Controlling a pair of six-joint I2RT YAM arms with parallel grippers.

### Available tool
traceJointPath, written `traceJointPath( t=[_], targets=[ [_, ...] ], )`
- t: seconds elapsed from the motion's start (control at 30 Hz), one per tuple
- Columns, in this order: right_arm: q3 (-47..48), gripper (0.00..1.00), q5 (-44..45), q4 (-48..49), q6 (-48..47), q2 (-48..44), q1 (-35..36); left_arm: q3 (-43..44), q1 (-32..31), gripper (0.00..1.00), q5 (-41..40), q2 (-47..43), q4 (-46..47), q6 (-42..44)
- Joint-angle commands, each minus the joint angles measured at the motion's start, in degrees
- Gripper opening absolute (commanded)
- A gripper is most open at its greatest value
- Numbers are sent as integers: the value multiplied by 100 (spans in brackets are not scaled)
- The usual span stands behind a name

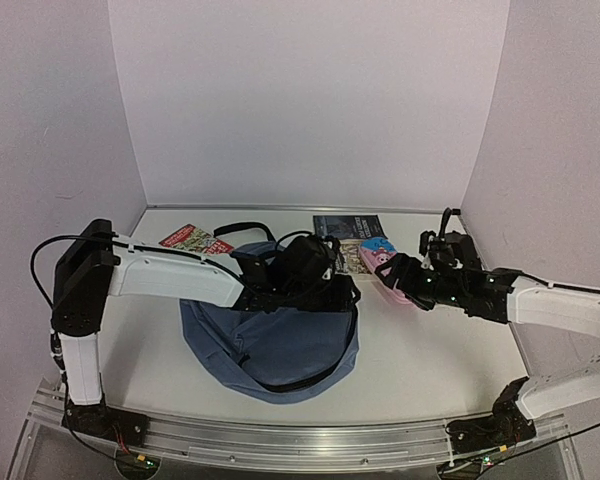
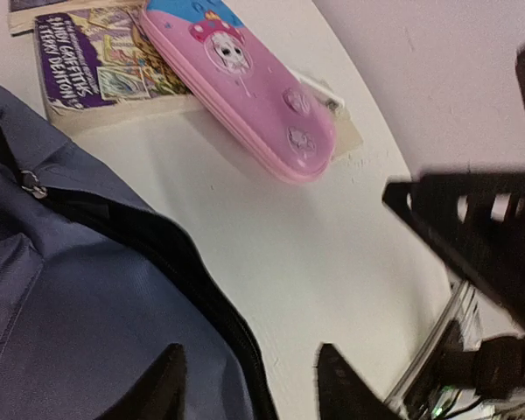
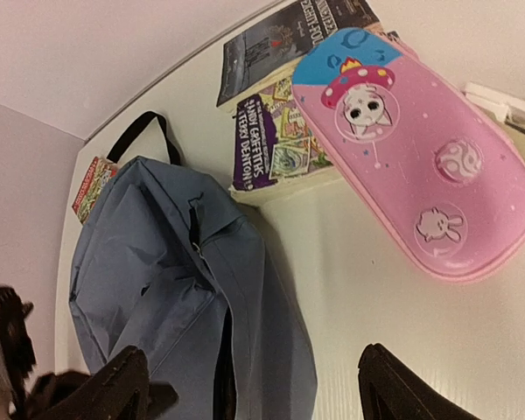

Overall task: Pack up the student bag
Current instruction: Adjust the student bag at the center of the board.

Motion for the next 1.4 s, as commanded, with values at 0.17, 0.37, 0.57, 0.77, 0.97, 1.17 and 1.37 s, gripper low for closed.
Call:
traceJointPath(
  t=[0.17, 0.37, 0.57, 0.77, 0.97, 1.17, 1.37],
  targets=[
    [-586, 76, -998, 403, 897, -299, 591, -482, 123, 72, -1055, -813, 95, 28],
    [-946, 59, -796, 712, 1743, -132, 1538, -932, 157, 73, -1125, -1189, -366, -278],
    [-1380, 52, -956, 1211, 2258, 81, 1808, -1158, 157, 73, -1084, -1247, -348, -472],
    [-1371, 42, -1016, 1587, 2312, 510, 1912, -1252, 157, 73, -982, -1235, -85, -557],
    [-1420, 14, -948, 1604, 2385, 608, 1948, -1095, 158, 73, -633, -1053, -131, -359],
    [-1667, 0, -731, 1630, 2415, 535, 1955, -990, 2, 73, 64, -864, 301, 277],
    [-1756, 0, -654, 1727, 2374, 730, 1956, -413, -105, 75, 970, -285, 226, 533]
  ],
)
